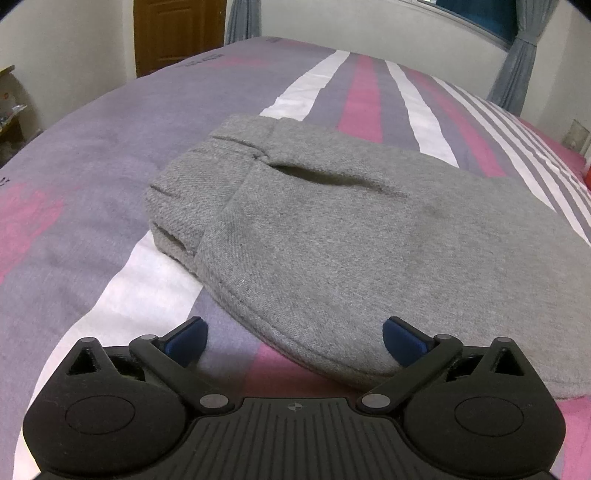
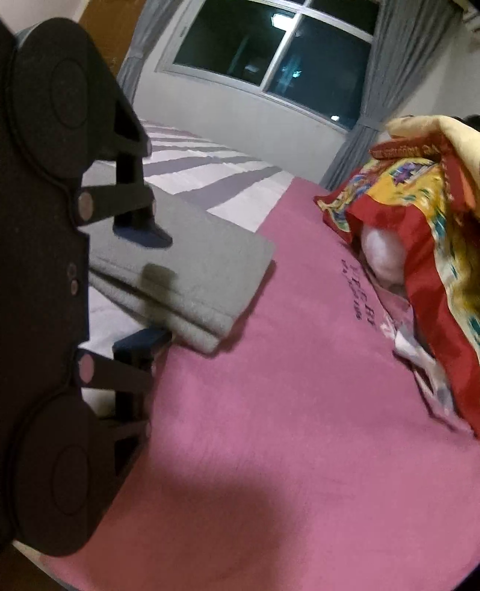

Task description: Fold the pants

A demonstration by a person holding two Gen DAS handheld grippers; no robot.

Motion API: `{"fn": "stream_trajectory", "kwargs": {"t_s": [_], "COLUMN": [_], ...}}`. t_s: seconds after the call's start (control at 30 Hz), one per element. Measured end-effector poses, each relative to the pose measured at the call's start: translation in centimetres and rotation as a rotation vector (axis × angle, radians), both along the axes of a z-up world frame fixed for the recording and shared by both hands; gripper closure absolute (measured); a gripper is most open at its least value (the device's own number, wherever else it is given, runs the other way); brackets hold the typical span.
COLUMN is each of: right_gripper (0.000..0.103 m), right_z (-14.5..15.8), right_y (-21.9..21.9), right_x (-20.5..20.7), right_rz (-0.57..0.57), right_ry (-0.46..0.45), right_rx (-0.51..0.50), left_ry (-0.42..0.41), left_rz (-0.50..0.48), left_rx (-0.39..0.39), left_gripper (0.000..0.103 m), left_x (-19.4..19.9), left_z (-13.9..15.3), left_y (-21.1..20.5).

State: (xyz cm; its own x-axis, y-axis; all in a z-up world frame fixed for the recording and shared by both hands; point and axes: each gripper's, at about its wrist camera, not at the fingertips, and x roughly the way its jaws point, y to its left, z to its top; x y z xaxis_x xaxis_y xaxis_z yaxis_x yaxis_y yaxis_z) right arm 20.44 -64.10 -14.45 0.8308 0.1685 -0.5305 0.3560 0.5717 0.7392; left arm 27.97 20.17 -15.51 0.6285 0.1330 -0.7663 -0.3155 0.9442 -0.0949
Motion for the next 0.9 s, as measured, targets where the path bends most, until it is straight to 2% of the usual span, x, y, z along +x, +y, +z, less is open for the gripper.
{"fn": "stream_trajectory", "kwargs": {"t_s": [0.03, 0.1, 0.13, 0.17, 0.2, 0.23, 0.27, 0.3, 0.33, 0.4, 0.47, 0.5, 0.53, 0.57, 0.6, 0.63, 0.77, 0.83, 0.9], "right_gripper": [0.095, 0.095, 0.094, 0.092, 0.088, 0.087, 0.085, 0.077, 0.077, 0.074, 0.068, 0.059, 0.049, 0.045, 0.036, 0.035, 0.035, 0.039, 0.042], "right_z": [0.7, 2.5, 2.7, 2.0, 0.7, -0.2, 0.0, 0.7, 1.9, 4.1, 6.3, 7.2, 8.3, 9.2, 10.0, 10.5, 11.2, 10.4, 8.8], "right_y": [0.3, 0.9, 1.4, 1.8, 1.7, 1.3, 1.1, 1.4, 2.1, 4.2, 7.4, 9.3, 12.0, 14.3, 17.1, 19.3, 29.9, 34.6, 38.9], "right_x": [-0.1, -1.1, -1.2, -0.7, 0.1, 0.2, -0.3, -0.9, -1.7, -2.5, -1.3, -0.4, 0.7, 1.8, 3.1, 4.6, 11.3, 14.5, 18.1], "right_rz": [0.011, 0.024, 0.026, 0.021, 0.004, -0.007, -0.026, -0.047, -0.064, -0.017, 0.152, 0.233, 0.325, 0.401, 0.490, 0.558, 0.853, 0.956, 1.044], "right_ry": [-0.022, -0.130, -0.125, -0.049, 0.055, 0.066, 0.052, 0.024, -0.031, -0.127, -0.221, -0.248, -0.281, -0.311, -0.339, -0.353, -0.381, -0.358, -0.291], "right_rx": [-0.055, -0.129, -0.203, -0.266, -0.263, -0.211, -0.176, -0.181, -0.220, -0.294, -0.332, -0.350, -0.380, -0.404, -0.414, -0.405, -0.312, -0.313, -0.320], "left_ry": [-0.002, -0.006, -0.008, -0.009, -0.010, -0.012, -0.018, -0.035, -0.067, -0.157, -0.208, -0.225, -0.239, -0.243, -0.246, -0.247, -0.260, -0.269, -0.278], "left_rz": [0.001, 0.004, 0.007, 0.009, 0.010, 0.014, 0.022, 0.032, 0.048, 0.087, 0.154, 0.181, 0.199, 0.208, 0.208, 0.206, 0.167, 0.155, 0.146], "left_rx": [0.001, 0.002, 0.002, 0.001, 0.001, -0.002, -0.014, -0.020, -0.020, -0.028, -0.072, -0.109, -0.151, -0.192, -0.225, -0.252, -0.333, -0.348, -0.380], "left_gripper": [0.001, 0.001, 0.001, 0.001, 0.001, 0.001, 0.001, 0.001, 0.001, 0.001, 0.001, 0.001, 0.005, 0.018, 0.024, 0.028, 0.028, 0.027, 0.028], "left_x": [-0.1, -0.2, -0.2, -0.3, -0.3, -0.5, -0.8, -1.4, -2.2, -4.4, -6.0, -6.5, -6.9, -6.9, -6.8, -6.5, -4.4, -3.5, -2.4], "left_z": [0.0, 0.0, -0.1, -0.1, 0.0, 0.2, 0.6, 1.0, 1.5, 2.4, 2.7, 2.7, 2.6, 2.4, 2.3, 2.1, 1.3, 1.0, 0.4], "left_y": [0.0, 0.0, 0.0, 0.0, 0.0, 0.1, 0.3, 0.6, 1.0, 2.3, 4.6, 5.8, 7.0, 8.1, 9.0, 9.7, 11.3, 11.3, 11.5]}}
